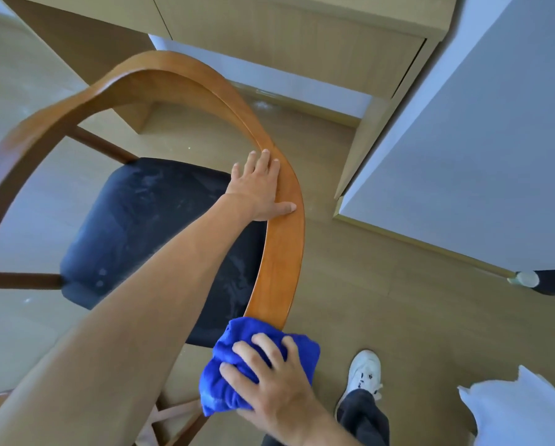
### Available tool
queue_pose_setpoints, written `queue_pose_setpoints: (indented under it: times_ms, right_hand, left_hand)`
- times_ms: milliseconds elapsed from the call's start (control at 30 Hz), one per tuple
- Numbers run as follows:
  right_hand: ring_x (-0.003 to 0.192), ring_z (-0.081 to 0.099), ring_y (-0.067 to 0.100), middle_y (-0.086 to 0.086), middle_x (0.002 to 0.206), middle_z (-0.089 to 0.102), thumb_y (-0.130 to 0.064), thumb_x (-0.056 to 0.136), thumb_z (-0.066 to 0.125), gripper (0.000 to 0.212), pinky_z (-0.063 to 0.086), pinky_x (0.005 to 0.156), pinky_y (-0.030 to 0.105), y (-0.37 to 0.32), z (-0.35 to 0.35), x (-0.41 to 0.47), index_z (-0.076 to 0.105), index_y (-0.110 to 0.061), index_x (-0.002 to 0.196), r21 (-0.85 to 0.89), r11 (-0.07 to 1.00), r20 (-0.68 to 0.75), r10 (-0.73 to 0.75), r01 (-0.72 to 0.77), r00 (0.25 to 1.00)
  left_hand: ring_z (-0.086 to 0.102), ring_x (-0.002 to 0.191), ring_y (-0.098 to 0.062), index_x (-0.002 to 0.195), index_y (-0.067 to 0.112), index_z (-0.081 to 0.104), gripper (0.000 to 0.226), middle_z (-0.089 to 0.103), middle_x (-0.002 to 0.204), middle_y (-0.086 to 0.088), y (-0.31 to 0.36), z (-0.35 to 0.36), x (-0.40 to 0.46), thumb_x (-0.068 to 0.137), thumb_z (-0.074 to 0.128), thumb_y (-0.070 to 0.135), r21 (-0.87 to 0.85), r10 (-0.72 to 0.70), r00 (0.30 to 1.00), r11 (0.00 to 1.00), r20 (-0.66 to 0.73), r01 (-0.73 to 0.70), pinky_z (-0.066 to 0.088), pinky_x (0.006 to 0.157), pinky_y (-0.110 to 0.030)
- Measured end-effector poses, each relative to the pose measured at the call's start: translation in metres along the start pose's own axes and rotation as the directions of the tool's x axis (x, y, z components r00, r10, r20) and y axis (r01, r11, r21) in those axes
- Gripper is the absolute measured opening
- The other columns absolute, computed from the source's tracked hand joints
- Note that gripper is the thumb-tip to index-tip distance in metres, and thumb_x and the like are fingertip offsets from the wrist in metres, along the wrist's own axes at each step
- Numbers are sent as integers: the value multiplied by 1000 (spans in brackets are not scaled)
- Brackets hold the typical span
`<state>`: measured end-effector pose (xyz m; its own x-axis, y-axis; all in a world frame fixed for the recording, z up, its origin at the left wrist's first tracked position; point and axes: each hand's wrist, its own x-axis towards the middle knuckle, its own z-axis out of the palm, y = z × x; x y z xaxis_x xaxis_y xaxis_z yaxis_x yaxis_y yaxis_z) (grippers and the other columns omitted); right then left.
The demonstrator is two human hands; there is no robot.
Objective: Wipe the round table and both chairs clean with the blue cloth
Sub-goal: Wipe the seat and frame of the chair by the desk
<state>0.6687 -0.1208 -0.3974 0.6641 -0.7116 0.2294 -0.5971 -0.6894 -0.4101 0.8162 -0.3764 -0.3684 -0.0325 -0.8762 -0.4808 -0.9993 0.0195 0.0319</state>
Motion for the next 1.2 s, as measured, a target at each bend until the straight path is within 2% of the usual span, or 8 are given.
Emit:
queue_pose_setpoints:
  times_ms: [67,200,400,600,867,967,1067,1200]
  right_hand:
    - [107,54,24,-2,113,66,-41,70,65,31,50,78,46,26,-5,16,69,-30,99,-7,1000,-4,-12,12,1000]
    - [115,50,33,7,124,59,-27,75,69,37,50,84,47,79,-10,75,66,-21,111,13,962,-75,273,-273,959]
    - [119,42,19,-2,130,42,-22,91,59,40,35,91,24,142,-46,140,50,-21,130,350,648,134,680,-676,721]
    - [99,61,2,-17,108,63,-29,82,63,29,49,84,20,89,-130,170,57,-47,103,722,488,247,481,-491,841]
    - [99,65,21,2,108,67,-16,88,64,34,53,82,29,2,-226,253,50,-10,118,912,197,325,182,-358,928]
    - [107,60,32,16,117,62,-17,87,58,40,49,94,44,-20,-250,284,49,-3,123,934,42,351,87,-356,932]
    - [106,63,29,16,119,63,-17,91,53,37,53,87,38,-35,-270,313,54,-7,126,919,-114,376,-38,-378,926]
    - [81,67,15,7,89,71,-20,89,58,26,52,71,30,-52,-304,356,61,-4,108,910,30,413,-164,-414,896]
  left_hand:
    - [-4,148,-32,153,17,3,99,-4,162,-7,0,1,1,84,49,70,-11,3,1000,1000,-10,-3,9,117,-53]
    - [-5,148,-31,154,20,5,94,-3,162,-3,-6,7,-5,85,46,70,-92,-12,1000,996,16,13,8,117,-52]
    - [9,147,-26,151,18,25,63,19,160,-4,-7,-1,-43,98,37,51,-566,-136,990,818,-23,99,17,117,-47]
    - [45,129,-16,147,21,35,53,47,145,0,-28,-53,-108,96,49,20,-834,-185,981,549,-59,53,34,96,-22]
    - [57,111,-9,130,32,50,55,61,122,12,-84,-160,-196,83,64,7,-956,-281,933,246,-225,-156,48,95,-29]
    - [63,94,-11,106,22,60,33,69,99,4,-104,-192,-227,76,67,9,-957,-352,897,207,-268,-205,52,82,-27]
    - [61,67,-7,86,18,56,19,64,68,11,-113,-223,-258,72,67,11,-956,-467,836,187,-290,-227,50,59,-19]
    - [55,68,-12,79,15,53,17,59,68,1,-118,-270,-295,69,67,18,-943,-640,693,252,-331,-218,47,59,-26]
